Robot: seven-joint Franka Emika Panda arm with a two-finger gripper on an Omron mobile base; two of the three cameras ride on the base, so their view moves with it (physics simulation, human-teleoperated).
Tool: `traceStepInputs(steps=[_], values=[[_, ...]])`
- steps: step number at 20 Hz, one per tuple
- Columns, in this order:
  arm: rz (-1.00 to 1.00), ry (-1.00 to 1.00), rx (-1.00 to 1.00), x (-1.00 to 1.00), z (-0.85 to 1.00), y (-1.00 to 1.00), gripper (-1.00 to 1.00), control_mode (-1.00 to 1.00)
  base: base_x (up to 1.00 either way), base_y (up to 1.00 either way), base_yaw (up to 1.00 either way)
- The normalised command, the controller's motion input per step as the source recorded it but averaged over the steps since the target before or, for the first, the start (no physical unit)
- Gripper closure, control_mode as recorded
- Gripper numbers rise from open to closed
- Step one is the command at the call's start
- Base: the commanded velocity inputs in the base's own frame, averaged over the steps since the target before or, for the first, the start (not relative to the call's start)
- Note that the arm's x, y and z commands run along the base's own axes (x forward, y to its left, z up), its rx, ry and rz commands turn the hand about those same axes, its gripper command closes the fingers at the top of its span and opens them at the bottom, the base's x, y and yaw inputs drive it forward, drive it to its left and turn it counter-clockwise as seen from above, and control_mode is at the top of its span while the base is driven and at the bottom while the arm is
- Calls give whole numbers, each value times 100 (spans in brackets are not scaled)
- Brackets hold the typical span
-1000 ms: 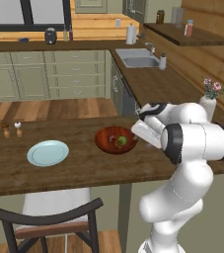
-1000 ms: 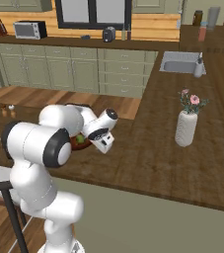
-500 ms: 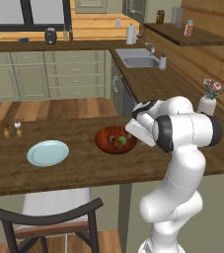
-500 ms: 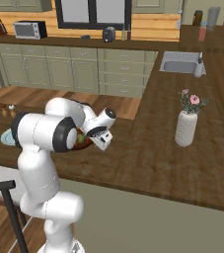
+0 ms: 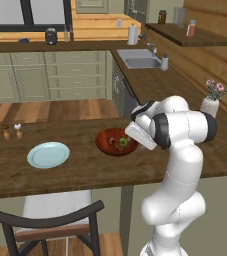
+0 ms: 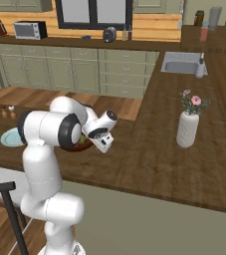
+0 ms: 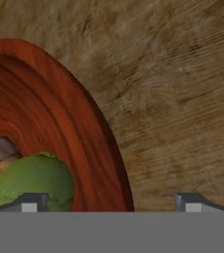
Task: Pick the chicken drumstick and lime from their plates and place them in the bowl. Then put the bowl in the fridge.
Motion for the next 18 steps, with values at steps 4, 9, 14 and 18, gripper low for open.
traceStepInputs(steps=[4,9,14,18], values=[[-2,0,0,3,-13,19,100,-100,0,0,0],[-4,0,0,0,-15,17,100,-100,0,0,0],[-7,0,1,-5,-14,11,100,-100,0,0,0],[-26,-1,4,-10,17,4,100,-100,0,0,0]])
